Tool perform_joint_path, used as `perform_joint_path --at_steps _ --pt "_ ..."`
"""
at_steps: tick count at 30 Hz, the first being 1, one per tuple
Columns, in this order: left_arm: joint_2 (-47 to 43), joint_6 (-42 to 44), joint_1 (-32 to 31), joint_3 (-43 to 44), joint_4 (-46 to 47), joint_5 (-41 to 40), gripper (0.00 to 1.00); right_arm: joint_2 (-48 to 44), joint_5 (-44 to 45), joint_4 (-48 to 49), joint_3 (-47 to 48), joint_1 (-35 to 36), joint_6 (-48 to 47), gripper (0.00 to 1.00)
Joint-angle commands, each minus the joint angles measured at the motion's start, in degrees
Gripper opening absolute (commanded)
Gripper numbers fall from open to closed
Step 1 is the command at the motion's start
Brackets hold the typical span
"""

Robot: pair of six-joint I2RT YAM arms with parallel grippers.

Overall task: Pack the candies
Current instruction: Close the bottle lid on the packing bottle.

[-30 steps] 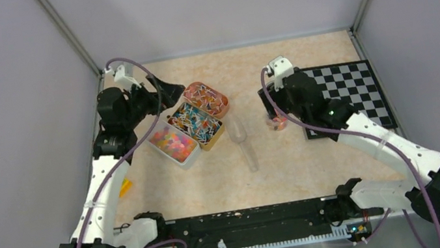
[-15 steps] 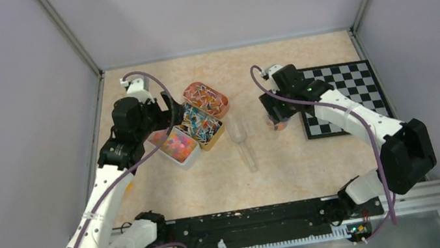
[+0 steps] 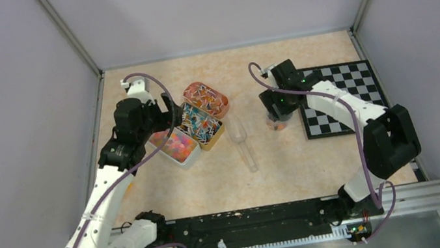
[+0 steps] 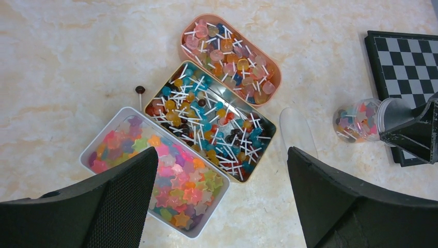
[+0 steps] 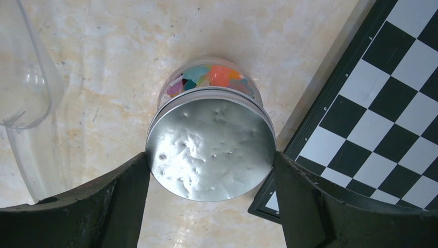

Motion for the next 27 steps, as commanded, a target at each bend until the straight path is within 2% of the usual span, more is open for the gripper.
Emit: perform_joint_path --at_steps 1,10,27 --pt "-1.32 0.44 -0.34 1.71 0.66 -2.46 0.99 1.33 -1.58 0.63 3.57 -1.19 -1.46 0.77" --pt "-0.97 0.44 -0.80 1.72 0.74 -2.84 0.99 4.47 -4.35 1.79 4.26 -1.33 -0.74 0.78" --pt "-0.70 0.21 -1.41 1.43 0.92 -2.88 0.99 7.53 -2.03 1.63 5.49 -1.34 -1.16 0.84"
